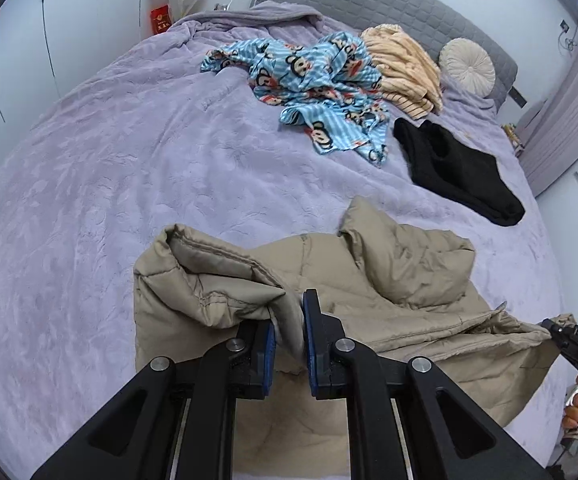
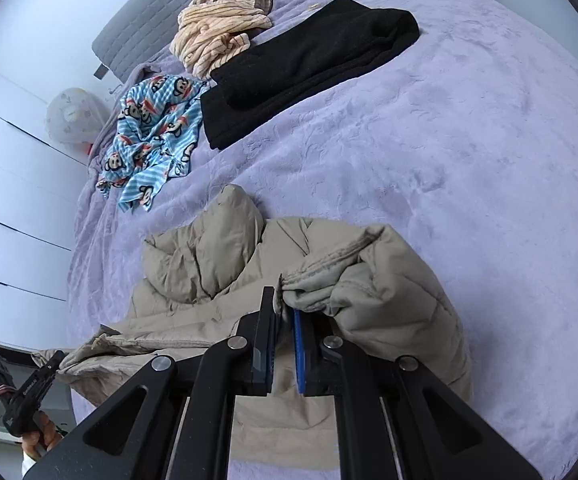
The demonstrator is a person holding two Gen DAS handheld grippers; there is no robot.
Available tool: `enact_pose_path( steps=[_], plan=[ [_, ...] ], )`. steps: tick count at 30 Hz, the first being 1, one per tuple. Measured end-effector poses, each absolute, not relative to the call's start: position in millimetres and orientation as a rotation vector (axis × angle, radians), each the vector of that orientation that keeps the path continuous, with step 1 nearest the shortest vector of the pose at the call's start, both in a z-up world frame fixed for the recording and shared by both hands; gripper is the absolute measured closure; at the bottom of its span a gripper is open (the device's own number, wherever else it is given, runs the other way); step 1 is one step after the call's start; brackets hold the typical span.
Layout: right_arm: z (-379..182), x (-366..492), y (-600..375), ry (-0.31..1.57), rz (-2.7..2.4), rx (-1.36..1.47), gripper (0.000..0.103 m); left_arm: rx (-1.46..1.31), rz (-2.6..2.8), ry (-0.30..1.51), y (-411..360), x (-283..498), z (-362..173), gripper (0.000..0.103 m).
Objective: Fold large clothes
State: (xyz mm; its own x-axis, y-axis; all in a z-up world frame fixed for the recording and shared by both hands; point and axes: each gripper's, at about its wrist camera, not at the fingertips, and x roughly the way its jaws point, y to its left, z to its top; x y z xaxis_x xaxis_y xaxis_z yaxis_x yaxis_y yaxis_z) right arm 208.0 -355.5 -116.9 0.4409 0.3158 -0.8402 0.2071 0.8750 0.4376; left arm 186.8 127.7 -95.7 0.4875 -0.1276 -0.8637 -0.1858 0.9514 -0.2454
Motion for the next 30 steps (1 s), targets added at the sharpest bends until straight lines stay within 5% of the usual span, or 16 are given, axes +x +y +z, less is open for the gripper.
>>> enact_pose_path(
  steps=[8,13,14,15,17,18,20,21,22,24,26,30],
  plan=[
    [-171.2,261.0,-344.1,1.165,0.025,0.531,0.094,-0.338,0.074,1.166,138.5,242.1,-170.6,0.089],
    [-178.6,269.9,-343.2,1.19,0.023,0.543,0.093,-0.293,0.024,1.138,136.6,239.3,-169.1,0.086],
    [-176.6,269.8,-343.8,1.189,0.03,0.542,0.092,-0.279,0.009,1.119,136.8,235.6,-163.8,0.074],
    [-173.5,269.3,-345.1,1.186,0.039,0.536,0.092,-0.263,0.004,1.097,136.2,230.8,-156.5,0.045],
    [-165.5,268.3,-345.8,1.176,0.048,0.514,0.084,-0.218,0.025,1.031,137.3,221.1,-140.6,0.006],
    [-160.7,267.9,-344.1,1.169,0.047,0.497,0.078,-0.204,0.031,1.005,137.4,218.2,-133.2,0.006],
    [-147.9,264.5,-340.0,1.137,0.055,0.461,0.033,-0.196,0.019,1.014,137.5,219.5,-126.7,0.006],
    [-141.1,260.5,-336.9,1.12,0.073,0.458,0.03,-0.206,0.01,1.022,137.9,220.6,-125.7,0.006],
    [-136.9,257.1,-332.6,1.118,0.107,0.459,0.03,-0.216,-0.002,1.032,137.4,220.9,-126.2,0.007],
    [-135.1,246.9,-320.0,1.145,0.175,0.445,0.042,-0.194,-0.021,1.058,131.7,221.3,-131.4,0.034],
    [-144.0,237.2,-307.0,1.205,0.208,0.366,0.085,-0.126,-0.04,1.1,122.5,224.5,-141.8,0.042],
    [-178.7,232.8,-307.4,1.268,0.123,0.167,0.086,-0.007,0.025,1.145,117.1,238.0,-181.9,0.046]
  ],
)
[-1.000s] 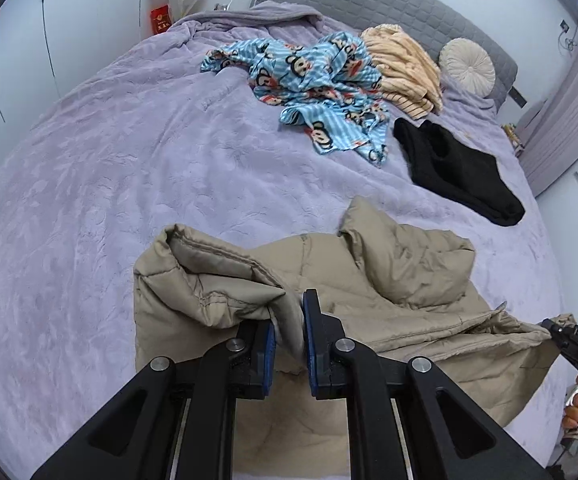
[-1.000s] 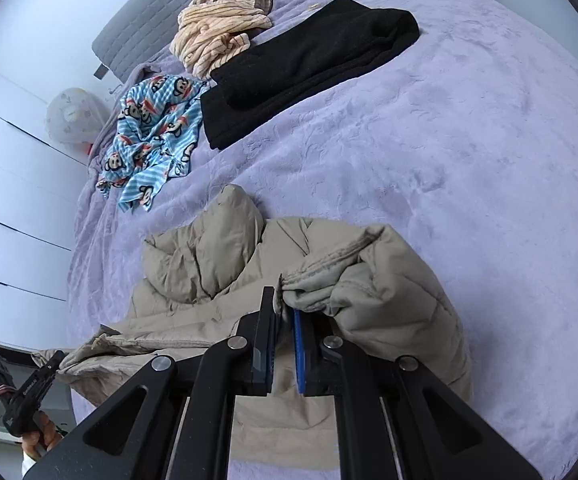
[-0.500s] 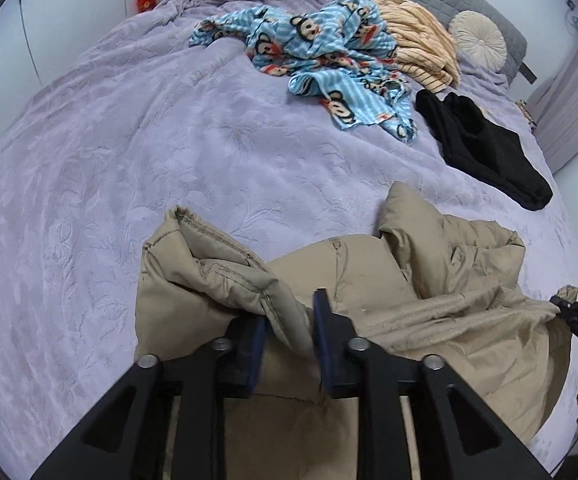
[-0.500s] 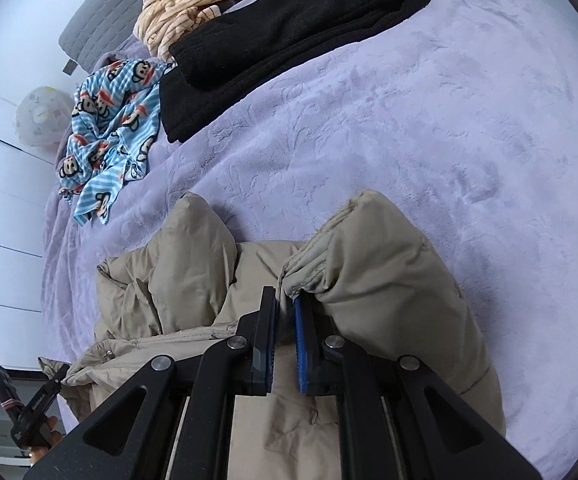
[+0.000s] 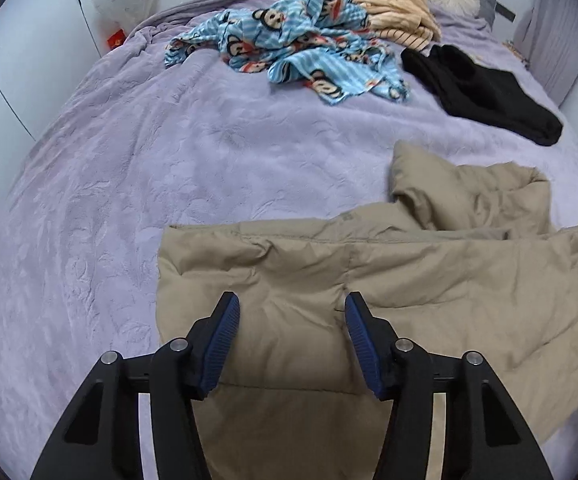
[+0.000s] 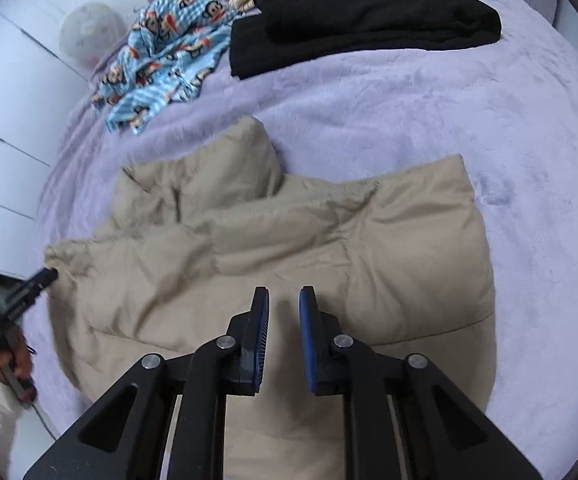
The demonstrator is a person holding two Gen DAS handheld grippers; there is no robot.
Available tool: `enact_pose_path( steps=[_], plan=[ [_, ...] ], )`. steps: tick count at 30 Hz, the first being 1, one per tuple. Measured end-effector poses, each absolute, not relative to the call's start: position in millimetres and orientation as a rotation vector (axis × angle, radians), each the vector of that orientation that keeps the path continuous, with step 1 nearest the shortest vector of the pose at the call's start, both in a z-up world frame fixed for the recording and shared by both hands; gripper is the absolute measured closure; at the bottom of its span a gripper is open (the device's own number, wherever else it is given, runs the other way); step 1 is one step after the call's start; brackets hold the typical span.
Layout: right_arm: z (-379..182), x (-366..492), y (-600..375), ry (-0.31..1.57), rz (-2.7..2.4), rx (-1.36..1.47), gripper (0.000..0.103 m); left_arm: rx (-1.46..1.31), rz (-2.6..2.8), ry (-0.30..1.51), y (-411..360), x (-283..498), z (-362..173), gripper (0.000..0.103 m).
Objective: Fold large clothes
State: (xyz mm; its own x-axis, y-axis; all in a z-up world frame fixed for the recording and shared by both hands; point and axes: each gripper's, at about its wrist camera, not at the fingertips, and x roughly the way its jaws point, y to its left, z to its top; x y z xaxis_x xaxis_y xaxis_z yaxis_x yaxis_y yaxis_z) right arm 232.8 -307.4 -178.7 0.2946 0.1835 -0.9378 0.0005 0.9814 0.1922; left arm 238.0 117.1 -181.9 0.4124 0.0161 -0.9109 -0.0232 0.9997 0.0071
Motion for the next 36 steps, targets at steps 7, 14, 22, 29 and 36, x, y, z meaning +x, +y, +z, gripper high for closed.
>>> enact_pose_path(
  steps=[7,14,22,29,36],
  plan=[
    [-225.0,269.3,-354.3,1.226,-0.025,0.293,0.099,-0.11,0.147,1.133,128.3,267.5,-233.7,0.046],
    [-256.0,295.5,-362.3,1.209,-0.097,0.301,0.1,-0.132,0.204,1.128,136.0,291.1,-258.5,0.045],
    [-219.4,286.1,-366.1,1.189,-0.128,0.324,0.095,-0.16,0.265,1.159,151.4,286.2,-234.1,0.045],
    [-171.2,234.3,-363.9,1.146,-0.069,0.42,0.094,-0.141,0.212,1.15,148.9,237.1,-183.9,0.044],
    [-158.8,165.0,-349.2,1.199,-0.05,0.479,0.094,-0.144,0.172,1.176,121.7,179.2,-158.4,0.014]
  ],
)
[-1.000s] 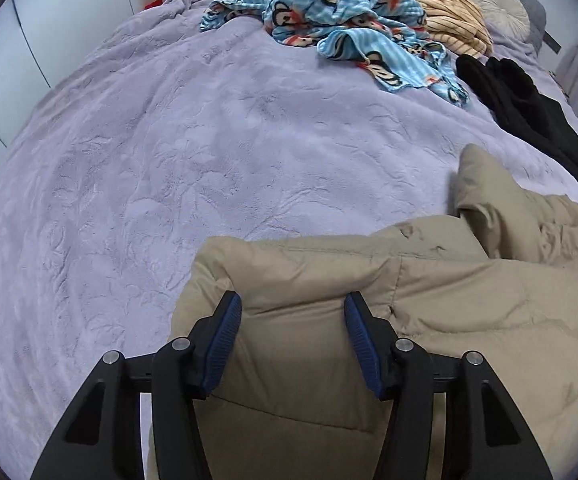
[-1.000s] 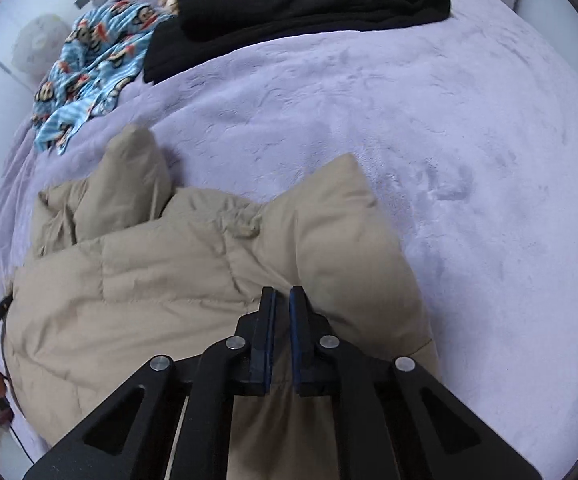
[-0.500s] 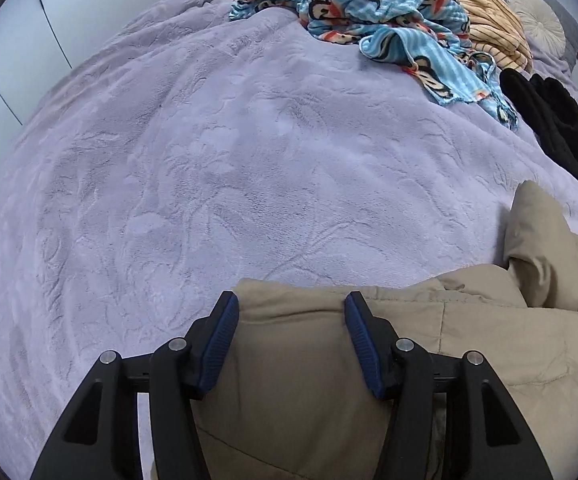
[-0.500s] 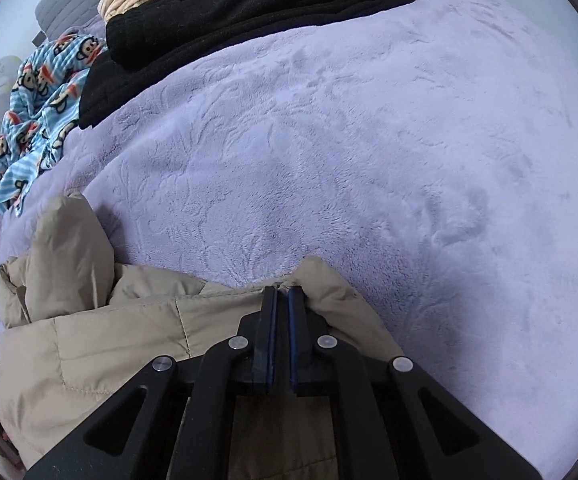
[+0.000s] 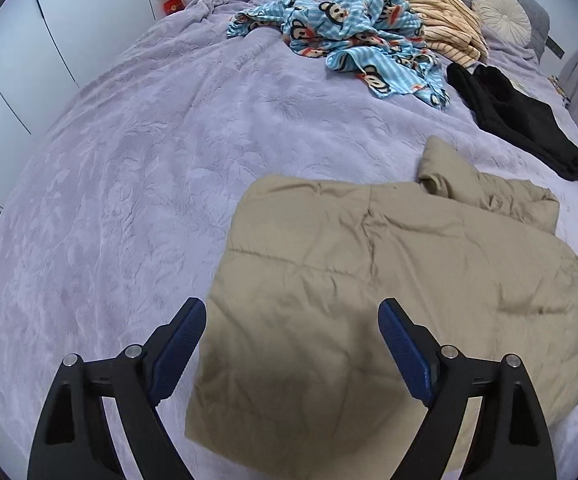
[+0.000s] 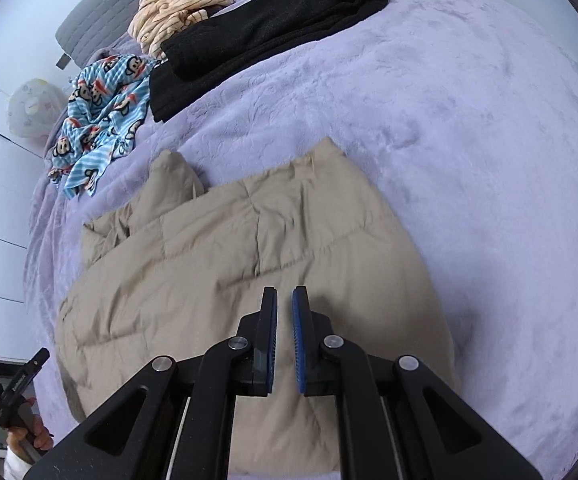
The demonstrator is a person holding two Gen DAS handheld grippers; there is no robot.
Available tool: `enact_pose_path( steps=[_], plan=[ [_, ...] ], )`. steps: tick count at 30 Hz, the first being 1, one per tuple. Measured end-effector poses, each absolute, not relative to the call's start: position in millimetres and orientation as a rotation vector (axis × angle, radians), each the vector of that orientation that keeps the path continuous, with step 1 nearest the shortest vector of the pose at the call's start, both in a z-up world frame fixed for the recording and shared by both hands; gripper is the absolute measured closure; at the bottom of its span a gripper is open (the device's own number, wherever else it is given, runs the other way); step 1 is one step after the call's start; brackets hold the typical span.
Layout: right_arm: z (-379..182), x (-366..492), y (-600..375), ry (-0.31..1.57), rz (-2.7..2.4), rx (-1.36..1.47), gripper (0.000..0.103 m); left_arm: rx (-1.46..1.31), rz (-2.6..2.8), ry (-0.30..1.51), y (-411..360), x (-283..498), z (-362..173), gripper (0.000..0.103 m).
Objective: Fold large clothes
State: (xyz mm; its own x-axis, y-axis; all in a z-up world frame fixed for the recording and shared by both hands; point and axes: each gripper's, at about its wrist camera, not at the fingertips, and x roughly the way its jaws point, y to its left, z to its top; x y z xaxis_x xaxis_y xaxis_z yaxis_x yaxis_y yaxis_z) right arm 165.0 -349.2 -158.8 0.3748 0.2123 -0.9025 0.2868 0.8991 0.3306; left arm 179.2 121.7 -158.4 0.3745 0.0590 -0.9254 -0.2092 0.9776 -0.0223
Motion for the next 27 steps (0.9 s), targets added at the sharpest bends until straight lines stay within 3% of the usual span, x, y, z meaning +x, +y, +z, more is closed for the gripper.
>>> enact_pose_path(
  steps=[5,7,15,18,20,22,27],
  plan=[
    [-154.0,121.8,-345.8,1.243,-0.067,0.471,0.094,-0.11,0.143,1.221,100.0,144.8,-151.3,0.014],
    [-153.3,106.7,-346.9,1.257,-0.067,0.474,0.094,-0.108,0.135,1.236,94.2,133.3,-150.1,0.0],
    [-156.6,60.3,-353.7,1.299,-0.061,0.529,0.092,-0.098,0.139,1.252,74.2,89.1,-135.9,0.0],
    [-158.5,47.3,-352.2,1.308,-0.044,0.551,0.071,-0.11,0.145,1.265,68.5,73.6,-135.4,0.0],
    [-157.9,38.9,-352.1,1.3,-0.022,0.577,0.033,-0.118,0.146,1.271,64.5,63.9,-135.2,0.0],
    [-157.2,31.5,-350.4,1.294,0.01,0.599,0.025,-0.121,0.145,1.274,60.2,52.3,-134.0,0.0],
    [-166.4,17.8,-344.4,1.324,0.051,0.602,0.023,-0.131,0.157,1.279,54.2,25.6,-139.4,0.0]
  ],
)
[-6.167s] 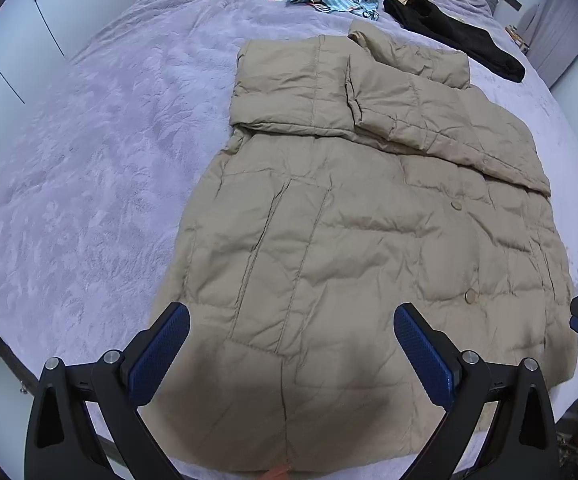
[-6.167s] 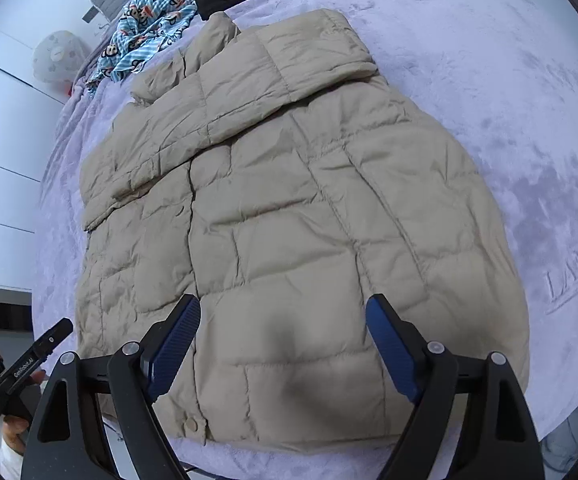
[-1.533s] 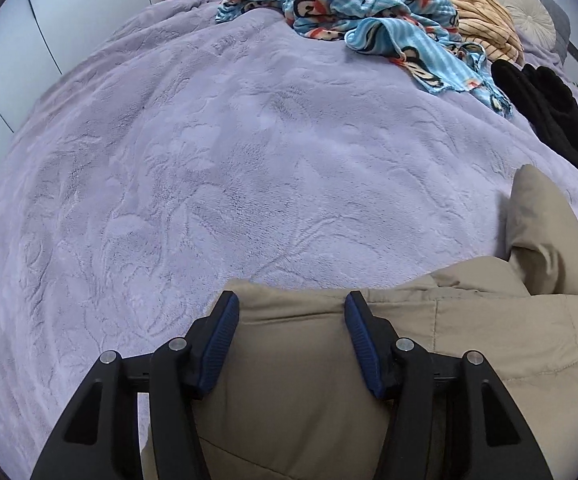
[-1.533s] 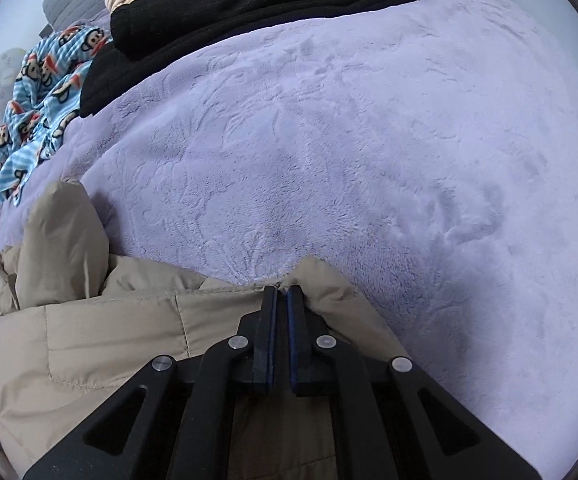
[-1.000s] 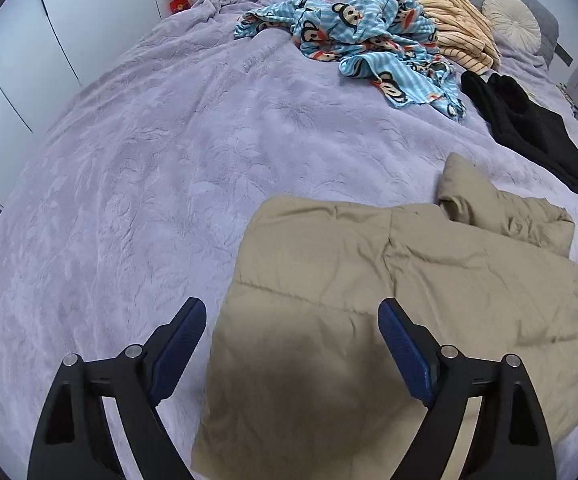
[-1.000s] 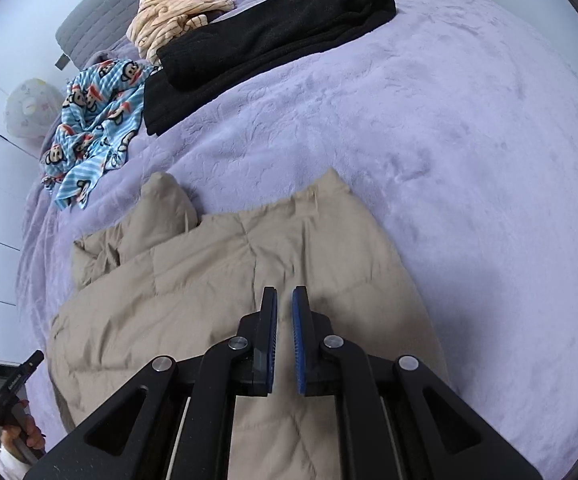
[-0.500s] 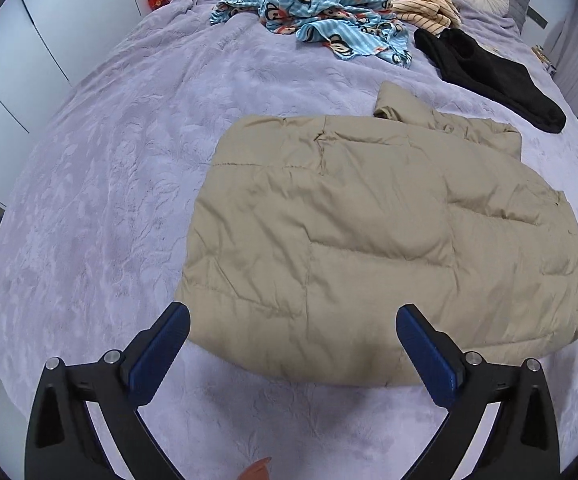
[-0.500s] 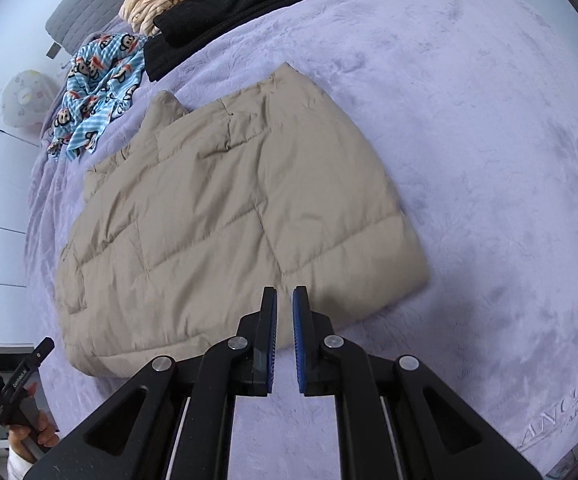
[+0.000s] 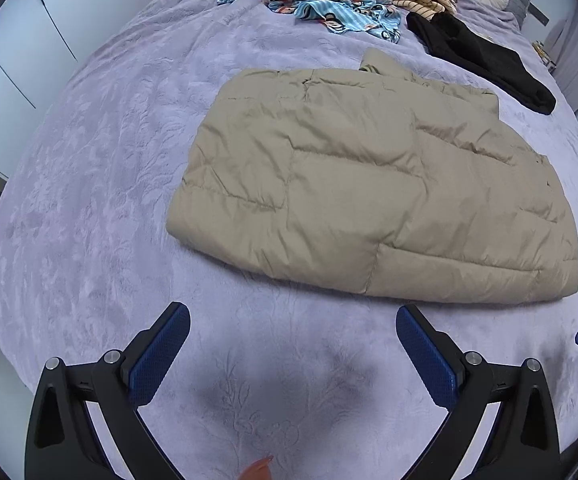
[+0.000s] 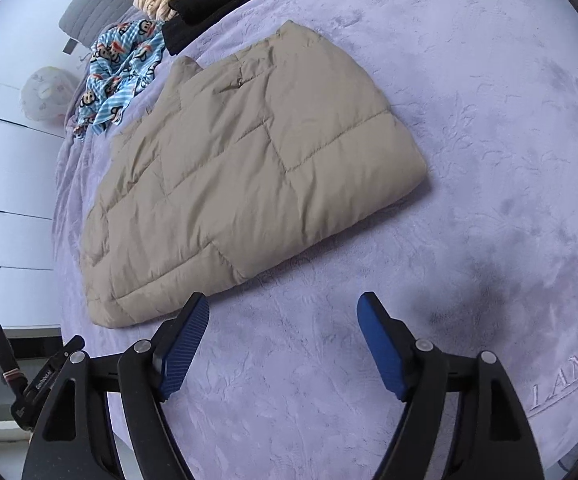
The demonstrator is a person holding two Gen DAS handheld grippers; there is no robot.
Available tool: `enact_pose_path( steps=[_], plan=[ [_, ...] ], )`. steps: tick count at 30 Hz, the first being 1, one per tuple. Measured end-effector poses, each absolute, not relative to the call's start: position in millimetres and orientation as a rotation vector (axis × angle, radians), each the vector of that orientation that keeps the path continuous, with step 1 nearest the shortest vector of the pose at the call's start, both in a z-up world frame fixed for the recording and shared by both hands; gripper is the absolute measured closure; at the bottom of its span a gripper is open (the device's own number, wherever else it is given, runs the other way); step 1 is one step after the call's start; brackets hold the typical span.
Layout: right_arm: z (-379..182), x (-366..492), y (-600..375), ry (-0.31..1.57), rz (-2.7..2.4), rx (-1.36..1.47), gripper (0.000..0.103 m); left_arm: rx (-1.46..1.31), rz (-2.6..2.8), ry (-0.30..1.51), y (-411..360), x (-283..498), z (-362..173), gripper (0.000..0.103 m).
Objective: Fold large clothes
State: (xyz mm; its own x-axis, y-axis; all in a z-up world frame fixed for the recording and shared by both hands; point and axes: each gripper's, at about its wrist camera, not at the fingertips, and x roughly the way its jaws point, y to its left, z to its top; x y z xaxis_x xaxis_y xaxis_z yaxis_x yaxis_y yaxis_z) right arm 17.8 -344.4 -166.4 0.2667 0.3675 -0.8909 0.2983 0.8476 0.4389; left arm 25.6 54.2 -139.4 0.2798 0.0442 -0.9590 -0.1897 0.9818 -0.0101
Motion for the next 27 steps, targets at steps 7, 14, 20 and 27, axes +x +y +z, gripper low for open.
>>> enact_pose_path(
  steps=[7,14,20,27],
  plan=[
    [-181.5,-10.6,-334.6,1.338,0.045,0.646,0.016,-0.169,0.152,1.357,65.1,-2.4,-170.3,0.0],
    [-200.4,-40.7,-318.7,1.367,0.007,0.723,0.011,-0.213,0.07,1.414,81.4,-14.2,-183.6,0.0],
    [-202.2,-53.6,-295.9,1.357,-0.008,0.777,0.0,-0.179,0.021,1.42,91.2,-17.0,-181.2,0.0],
    [-204.9,-63.7,-282.2,1.347,-0.044,0.846,0.0,-0.181,-0.036,1.415,101.0,-13.8,-176.8,0.0]
  ],
)
